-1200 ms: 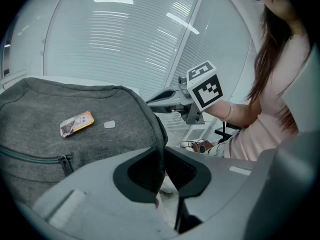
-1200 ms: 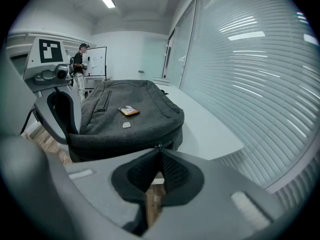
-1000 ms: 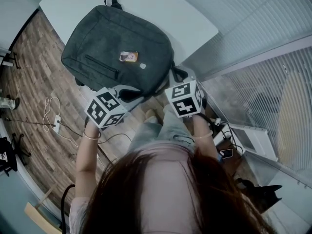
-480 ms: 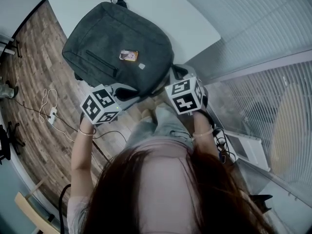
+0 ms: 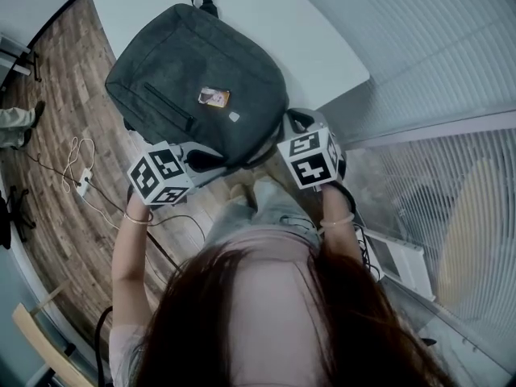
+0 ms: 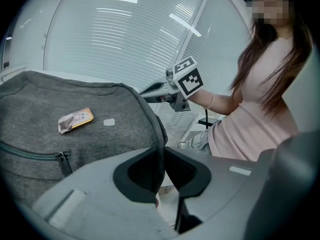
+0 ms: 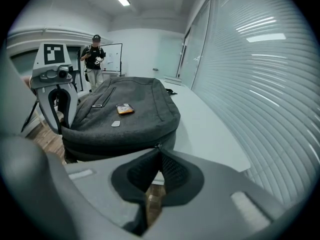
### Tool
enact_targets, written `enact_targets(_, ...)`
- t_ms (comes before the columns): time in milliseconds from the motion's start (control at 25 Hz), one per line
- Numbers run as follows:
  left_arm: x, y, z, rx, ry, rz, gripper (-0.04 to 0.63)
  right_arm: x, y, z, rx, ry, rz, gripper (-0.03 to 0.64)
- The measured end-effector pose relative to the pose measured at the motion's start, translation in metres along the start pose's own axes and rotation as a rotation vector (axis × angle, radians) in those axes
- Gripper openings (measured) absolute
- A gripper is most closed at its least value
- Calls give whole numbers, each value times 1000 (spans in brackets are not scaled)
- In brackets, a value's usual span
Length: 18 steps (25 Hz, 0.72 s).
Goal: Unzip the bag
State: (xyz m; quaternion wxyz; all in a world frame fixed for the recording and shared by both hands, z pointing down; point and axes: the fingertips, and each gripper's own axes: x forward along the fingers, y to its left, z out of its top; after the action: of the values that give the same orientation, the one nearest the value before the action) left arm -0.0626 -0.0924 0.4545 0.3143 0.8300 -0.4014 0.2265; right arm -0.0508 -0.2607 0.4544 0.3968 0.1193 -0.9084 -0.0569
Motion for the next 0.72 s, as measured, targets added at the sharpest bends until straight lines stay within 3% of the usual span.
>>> enact_targets(720,3,2,-1,12,-2,-5,57,29,-29,12,-93,-60,71,9)
